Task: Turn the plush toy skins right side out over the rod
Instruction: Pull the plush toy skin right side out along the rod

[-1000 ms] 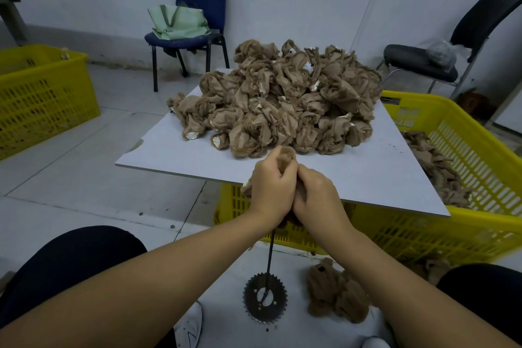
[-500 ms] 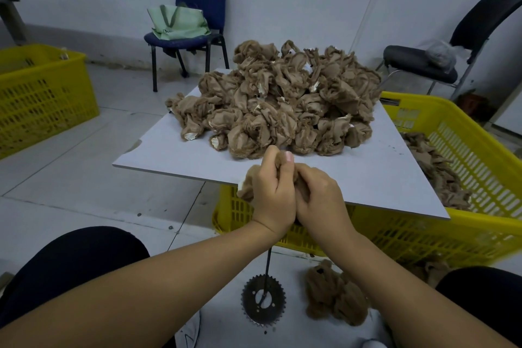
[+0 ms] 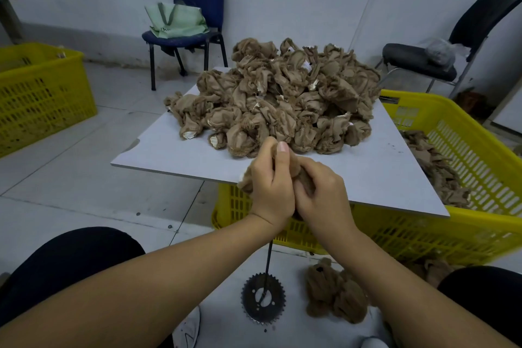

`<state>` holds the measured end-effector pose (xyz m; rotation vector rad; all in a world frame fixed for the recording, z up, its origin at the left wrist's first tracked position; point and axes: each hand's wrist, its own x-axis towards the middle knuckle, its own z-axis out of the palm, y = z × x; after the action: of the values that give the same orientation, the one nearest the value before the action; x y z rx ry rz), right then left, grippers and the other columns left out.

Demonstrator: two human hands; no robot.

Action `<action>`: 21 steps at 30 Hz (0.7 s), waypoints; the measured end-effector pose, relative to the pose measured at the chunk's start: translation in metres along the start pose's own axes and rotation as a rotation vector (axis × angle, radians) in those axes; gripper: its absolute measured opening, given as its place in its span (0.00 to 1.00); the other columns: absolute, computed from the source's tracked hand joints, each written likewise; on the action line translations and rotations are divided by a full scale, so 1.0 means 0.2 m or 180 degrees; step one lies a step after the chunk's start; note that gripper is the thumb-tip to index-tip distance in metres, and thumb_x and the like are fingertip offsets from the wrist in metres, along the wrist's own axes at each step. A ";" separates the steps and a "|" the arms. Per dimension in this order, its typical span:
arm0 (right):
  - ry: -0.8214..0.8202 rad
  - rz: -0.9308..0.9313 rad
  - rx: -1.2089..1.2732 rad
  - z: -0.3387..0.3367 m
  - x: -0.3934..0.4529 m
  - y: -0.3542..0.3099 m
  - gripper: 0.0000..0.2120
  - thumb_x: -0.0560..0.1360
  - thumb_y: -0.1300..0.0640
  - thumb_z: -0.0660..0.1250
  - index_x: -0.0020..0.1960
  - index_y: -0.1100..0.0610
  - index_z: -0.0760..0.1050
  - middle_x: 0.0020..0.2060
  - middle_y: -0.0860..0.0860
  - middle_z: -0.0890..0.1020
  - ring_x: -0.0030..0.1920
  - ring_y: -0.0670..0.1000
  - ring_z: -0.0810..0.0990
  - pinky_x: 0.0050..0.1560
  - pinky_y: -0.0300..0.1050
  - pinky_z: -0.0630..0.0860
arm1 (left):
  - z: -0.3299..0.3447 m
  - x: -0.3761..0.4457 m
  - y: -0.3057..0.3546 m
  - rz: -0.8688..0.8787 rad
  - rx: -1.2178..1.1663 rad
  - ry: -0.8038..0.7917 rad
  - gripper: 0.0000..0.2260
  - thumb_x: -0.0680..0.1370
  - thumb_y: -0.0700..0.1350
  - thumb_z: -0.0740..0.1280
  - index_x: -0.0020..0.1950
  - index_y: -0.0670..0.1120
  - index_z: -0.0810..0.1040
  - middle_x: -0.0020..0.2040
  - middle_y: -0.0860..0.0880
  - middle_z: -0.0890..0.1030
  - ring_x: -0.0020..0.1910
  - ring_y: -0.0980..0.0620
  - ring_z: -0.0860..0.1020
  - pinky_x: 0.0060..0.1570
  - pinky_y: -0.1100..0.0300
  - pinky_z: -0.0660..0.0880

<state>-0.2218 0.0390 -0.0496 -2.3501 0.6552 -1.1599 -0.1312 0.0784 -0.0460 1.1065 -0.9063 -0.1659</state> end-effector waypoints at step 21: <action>-0.0173 -0.0064 0.0335 -0.04 0.04 0.05 0.17 0.74 0.66 0.64 0.61 0.57 0.80 0.47 0.48 0.84 0.47 0.47 0.80 0.47 0.42 0.76 | -0.06 0.07 0.08 -0.0215 0.0097 -0.0516 0.18 0.84 0.47 0.57 0.34 0.49 0.64 0.29 0.57 0.66 0.29 0.60 0.63 0.32 0.65 0.63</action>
<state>-0.2263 0.0241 -0.0463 -2.2961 0.5398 -1.1072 -0.1194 0.0870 -0.0270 1.1649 -1.0189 -0.3015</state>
